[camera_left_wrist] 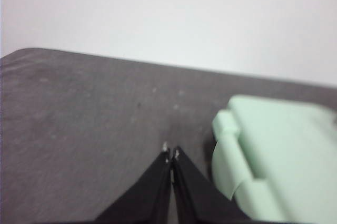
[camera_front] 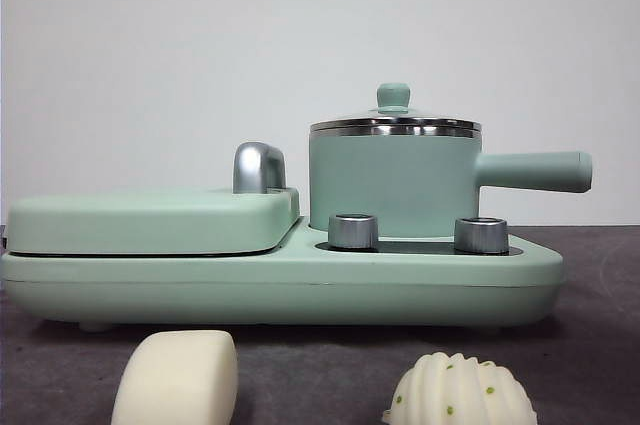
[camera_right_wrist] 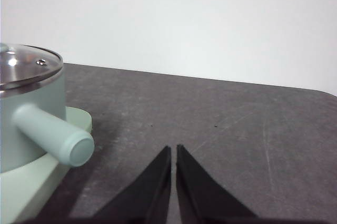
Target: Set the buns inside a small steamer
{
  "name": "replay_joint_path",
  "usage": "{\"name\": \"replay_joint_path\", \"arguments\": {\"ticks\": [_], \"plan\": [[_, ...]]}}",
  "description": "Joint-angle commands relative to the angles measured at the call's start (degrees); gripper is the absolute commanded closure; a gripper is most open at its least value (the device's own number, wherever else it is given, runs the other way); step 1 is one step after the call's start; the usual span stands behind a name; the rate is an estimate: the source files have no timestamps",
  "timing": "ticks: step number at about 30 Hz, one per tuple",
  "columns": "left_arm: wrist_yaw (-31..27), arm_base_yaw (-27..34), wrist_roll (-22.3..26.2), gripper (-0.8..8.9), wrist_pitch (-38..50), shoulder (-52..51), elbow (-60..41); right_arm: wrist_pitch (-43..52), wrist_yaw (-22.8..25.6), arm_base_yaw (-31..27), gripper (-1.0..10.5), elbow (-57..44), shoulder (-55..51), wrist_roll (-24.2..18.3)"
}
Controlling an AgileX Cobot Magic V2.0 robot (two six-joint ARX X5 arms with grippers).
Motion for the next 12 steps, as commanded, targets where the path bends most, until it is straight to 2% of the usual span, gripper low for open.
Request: {"name": "replay_joint_path", "arguments": {"ticks": [1, 5, 7, 10, 12], "plan": [[-0.11, -0.04, -10.29, 8.07, 3.30, -0.02, -1.11, 1.22, -0.70, 0.04, 9.3, -0.17, 0.00, 7.69], [-0.09, -0.04, -11.63, 8.07, 4.50, 0.09, -1.11, 2.97, -0.48, 0.04, 9.3, -0.17, 0.00, 19.21], [0.81, -0.17, -14.62, 8.07, 4.61, 0.09, -1.09, 5.11, -0.94, 0.04, 9.3, -0.15, 0.00, 24.30], [3.74, -0.20, -19.76, 8.07, 6.36, 0.09, -0.92, 9.51, -3.69, 0.04, 9.3, 0.24, 0.00, 27.43], [4.74, -0.22, -20.02, 8.07, 10.25, 0.09, -0.79, 10.60, -5.05, 0.04, 9.3, 1.57, 0.00, 27.52]]}}
